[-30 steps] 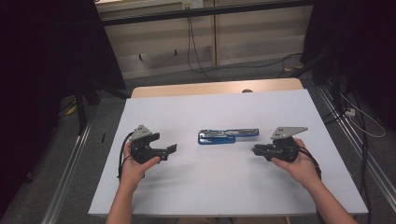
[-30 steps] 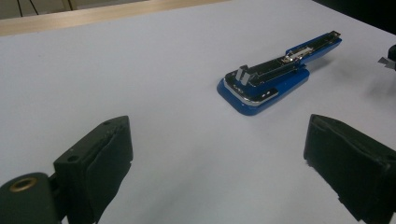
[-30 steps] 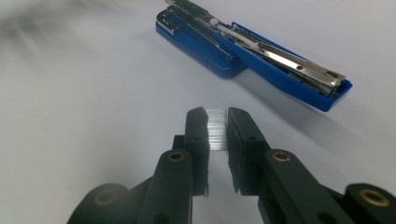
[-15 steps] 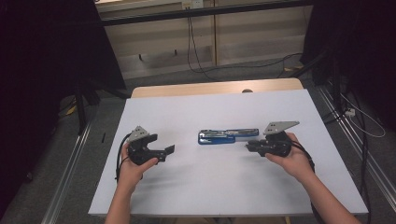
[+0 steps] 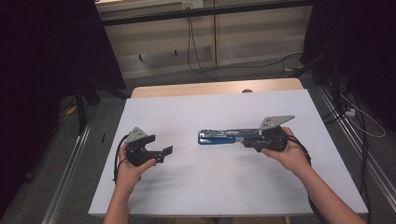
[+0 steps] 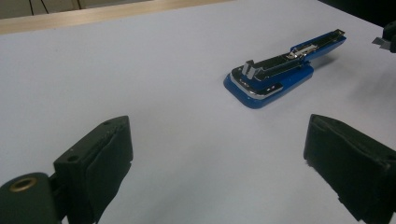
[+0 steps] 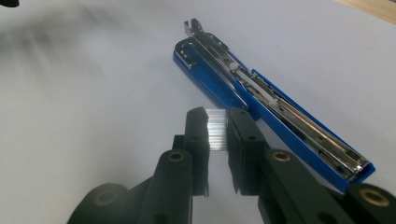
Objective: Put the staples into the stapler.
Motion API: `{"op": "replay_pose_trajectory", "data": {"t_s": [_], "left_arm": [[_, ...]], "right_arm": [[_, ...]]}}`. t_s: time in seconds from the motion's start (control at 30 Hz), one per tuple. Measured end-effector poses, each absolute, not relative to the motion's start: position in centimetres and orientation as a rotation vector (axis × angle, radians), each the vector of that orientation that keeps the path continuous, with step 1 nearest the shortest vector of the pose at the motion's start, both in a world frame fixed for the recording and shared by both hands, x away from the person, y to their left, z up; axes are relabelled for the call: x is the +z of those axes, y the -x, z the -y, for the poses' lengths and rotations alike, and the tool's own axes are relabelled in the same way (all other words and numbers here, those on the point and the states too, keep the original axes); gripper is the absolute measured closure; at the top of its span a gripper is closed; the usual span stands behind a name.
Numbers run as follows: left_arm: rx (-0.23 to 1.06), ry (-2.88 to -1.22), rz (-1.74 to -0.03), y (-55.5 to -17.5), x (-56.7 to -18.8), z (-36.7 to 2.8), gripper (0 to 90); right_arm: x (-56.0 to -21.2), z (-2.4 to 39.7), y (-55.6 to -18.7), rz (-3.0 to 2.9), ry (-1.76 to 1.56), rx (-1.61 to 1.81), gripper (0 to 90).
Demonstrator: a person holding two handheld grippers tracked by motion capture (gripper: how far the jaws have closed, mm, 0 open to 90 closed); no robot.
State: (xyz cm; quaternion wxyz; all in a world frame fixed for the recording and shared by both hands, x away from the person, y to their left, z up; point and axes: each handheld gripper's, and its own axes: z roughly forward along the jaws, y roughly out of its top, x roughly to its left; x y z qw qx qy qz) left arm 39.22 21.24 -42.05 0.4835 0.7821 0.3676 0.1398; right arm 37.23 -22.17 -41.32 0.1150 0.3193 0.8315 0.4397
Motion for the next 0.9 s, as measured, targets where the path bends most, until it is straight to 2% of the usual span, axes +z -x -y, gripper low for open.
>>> {"op": "replay_pose_trajectory", "data": {"t_s": [0.9], "left_arm": [[0.347,-1.903,-0.9,-39.1,-42.2,-21.6,8.2]], "right_arm": [[-39.7,21.3,-39.4,-2.468,-0.847,1.318,79.6]]}}
